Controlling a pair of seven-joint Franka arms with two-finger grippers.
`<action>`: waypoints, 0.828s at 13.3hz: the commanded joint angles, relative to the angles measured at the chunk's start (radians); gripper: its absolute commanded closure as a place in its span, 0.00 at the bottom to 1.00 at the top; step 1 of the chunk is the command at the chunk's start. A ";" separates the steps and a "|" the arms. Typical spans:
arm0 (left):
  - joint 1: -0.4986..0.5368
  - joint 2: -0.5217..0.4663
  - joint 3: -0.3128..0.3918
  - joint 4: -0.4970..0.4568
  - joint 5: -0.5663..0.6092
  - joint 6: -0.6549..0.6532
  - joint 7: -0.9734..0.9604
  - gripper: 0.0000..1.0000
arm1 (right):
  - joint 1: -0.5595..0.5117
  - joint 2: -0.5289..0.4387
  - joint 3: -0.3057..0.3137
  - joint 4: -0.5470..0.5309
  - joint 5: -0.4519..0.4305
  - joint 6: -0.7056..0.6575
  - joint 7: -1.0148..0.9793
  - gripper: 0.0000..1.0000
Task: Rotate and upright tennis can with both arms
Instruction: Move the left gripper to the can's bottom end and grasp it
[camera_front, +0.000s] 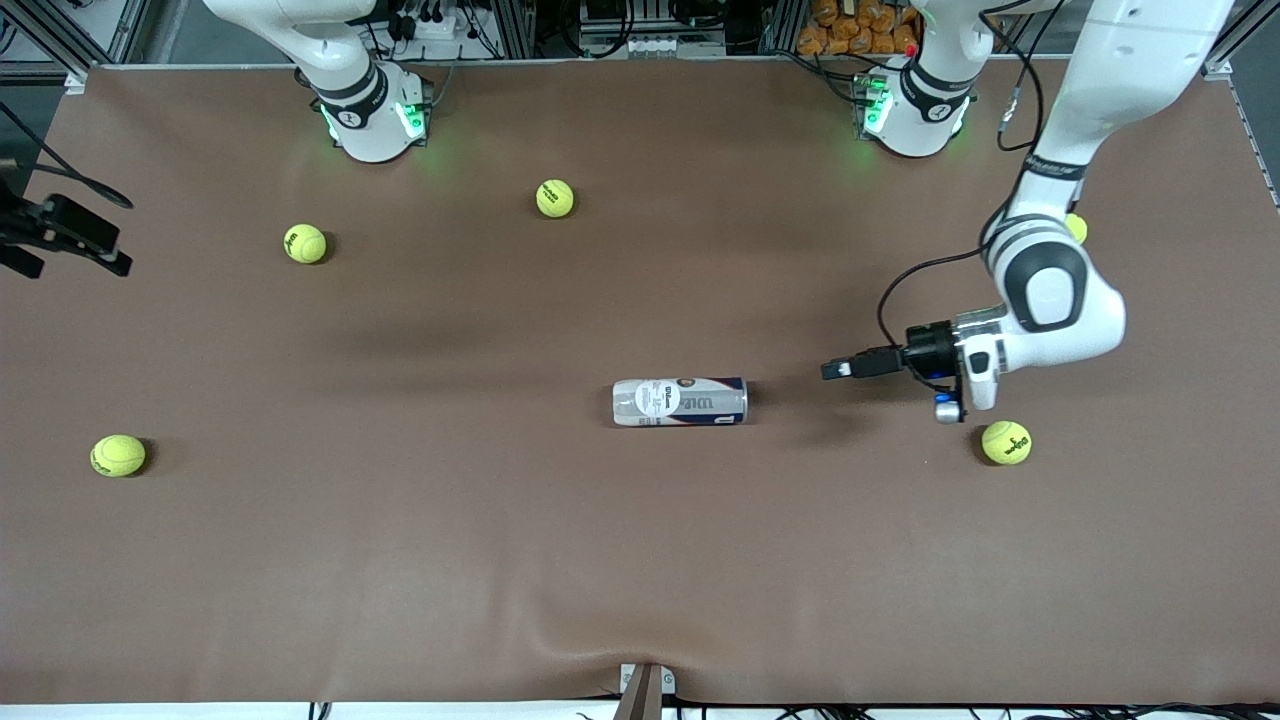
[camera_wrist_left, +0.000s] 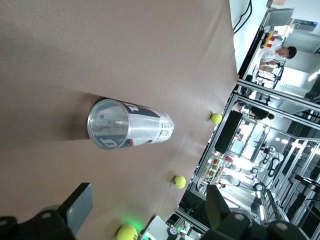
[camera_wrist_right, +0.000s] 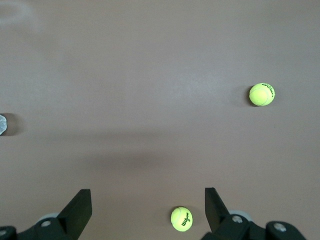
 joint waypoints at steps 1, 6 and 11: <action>-0.062 0.046 -0.003 0.025 -0.046 0.045 0.059 0.00 | -0.023 -0.007 0.014 0.024 -0.024 -0.033 -0.068 0.00; -0.091 0.113 -0.002 0.074 -0.044 0.057 0.117 0.00 | -0.038 -0.001 0.014 0.027 -0.022 -0.046 -0.060 0.00; -0.115 0.213 -0.003 0.167 -0.046 0.057 0.154 0.00 | -0.032 -0.002 0.020 0.052 -0.011 -0.060 -0.068 0.00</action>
